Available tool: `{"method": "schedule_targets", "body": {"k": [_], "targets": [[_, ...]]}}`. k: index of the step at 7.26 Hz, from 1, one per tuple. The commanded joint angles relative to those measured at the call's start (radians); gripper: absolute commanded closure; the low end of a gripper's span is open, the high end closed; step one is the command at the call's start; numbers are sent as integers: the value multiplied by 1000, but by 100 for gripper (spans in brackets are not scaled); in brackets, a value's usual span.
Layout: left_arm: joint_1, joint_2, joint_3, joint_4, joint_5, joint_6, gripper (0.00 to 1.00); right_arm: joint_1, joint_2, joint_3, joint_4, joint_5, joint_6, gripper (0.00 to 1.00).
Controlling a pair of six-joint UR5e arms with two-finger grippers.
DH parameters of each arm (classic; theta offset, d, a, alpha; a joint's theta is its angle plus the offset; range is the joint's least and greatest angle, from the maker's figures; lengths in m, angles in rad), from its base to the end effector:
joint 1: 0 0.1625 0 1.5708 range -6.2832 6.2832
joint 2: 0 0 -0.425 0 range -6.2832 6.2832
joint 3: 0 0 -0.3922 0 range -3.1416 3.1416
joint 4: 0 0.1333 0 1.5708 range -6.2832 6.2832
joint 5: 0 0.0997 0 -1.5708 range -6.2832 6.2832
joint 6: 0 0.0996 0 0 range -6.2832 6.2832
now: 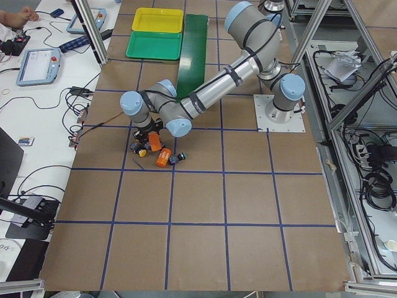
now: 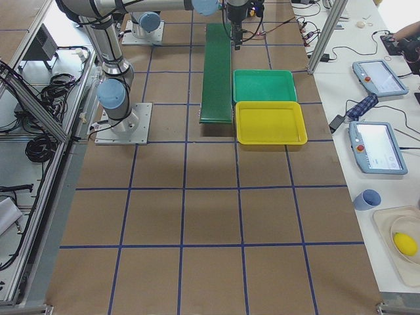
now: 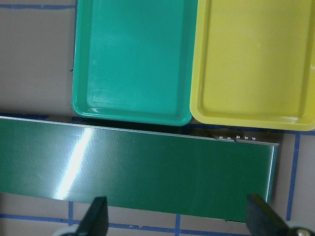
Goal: Sort buttons by color to trays
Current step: 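Carry the orange cylinder onto the conveyor belt and release it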
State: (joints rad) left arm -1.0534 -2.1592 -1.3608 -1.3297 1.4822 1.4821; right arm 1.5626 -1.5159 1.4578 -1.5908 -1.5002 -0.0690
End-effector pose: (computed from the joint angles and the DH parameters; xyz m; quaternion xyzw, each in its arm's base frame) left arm 0.2156 -0.6661 0.2592 -0.4596 -0.8844 0.0001 0.0815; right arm 0.1360 -0.5231 0.5184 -0.0317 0.9981 -0.0403 0.0337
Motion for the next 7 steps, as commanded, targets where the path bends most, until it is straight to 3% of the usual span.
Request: {"method": "schedule_targets", "body": {"k": [1,3,5,6,7], "targets": [[-147,129,-55,-73,7,-114,100,-1,0,-1,0,0,0,0],[-284,261,-234,-77,-6,-137,100,-1,0,1,0,0,0,0],[-474,332,-334,5,21,-244,100,-1,0,-1,0,0,0,0],[-520,367,-377,15,135,-229,100,-1,0,1,0,0,0,0],[-531,393,-429,21,170,-223,100,-1,0,1,0,0,0,0]]}}
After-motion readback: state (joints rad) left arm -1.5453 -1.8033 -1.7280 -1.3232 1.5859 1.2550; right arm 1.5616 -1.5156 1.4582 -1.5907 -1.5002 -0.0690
